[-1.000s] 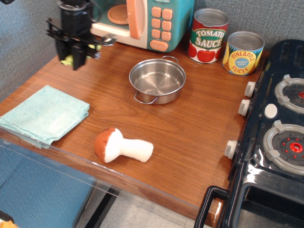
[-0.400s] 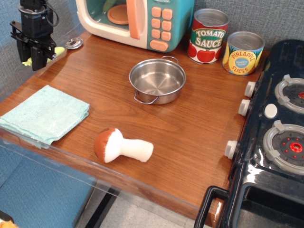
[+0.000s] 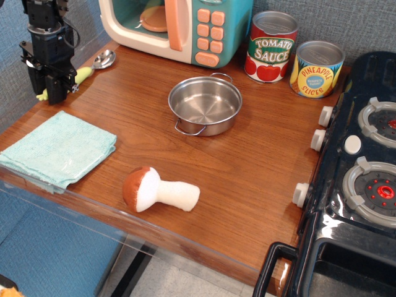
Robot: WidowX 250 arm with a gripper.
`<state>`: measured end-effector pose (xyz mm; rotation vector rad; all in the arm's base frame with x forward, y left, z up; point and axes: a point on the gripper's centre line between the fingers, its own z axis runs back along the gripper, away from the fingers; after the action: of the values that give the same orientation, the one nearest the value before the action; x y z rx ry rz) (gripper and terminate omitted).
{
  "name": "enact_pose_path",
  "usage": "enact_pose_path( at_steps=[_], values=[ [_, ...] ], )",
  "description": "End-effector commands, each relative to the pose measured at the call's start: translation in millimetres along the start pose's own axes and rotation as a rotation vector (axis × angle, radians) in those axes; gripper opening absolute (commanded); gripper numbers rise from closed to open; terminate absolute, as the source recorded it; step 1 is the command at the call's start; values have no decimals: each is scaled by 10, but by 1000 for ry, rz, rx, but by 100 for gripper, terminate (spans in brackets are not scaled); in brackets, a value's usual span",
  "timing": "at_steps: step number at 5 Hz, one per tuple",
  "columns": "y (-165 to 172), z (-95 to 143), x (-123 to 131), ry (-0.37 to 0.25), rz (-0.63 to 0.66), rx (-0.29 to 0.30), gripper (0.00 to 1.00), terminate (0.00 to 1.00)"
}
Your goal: Place the spoon between the blue cloth and microwave on left edge
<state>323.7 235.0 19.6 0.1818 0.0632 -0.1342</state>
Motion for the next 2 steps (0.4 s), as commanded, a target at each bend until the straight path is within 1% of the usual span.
enact_pose_path(
  at_steps=[1, 2],
  values=[
    [-106, 457, -12, -93, -19, 77, 0, 0],
    [-109, 441, -10, -89, -10, 70, 0, 0]
  ],
)
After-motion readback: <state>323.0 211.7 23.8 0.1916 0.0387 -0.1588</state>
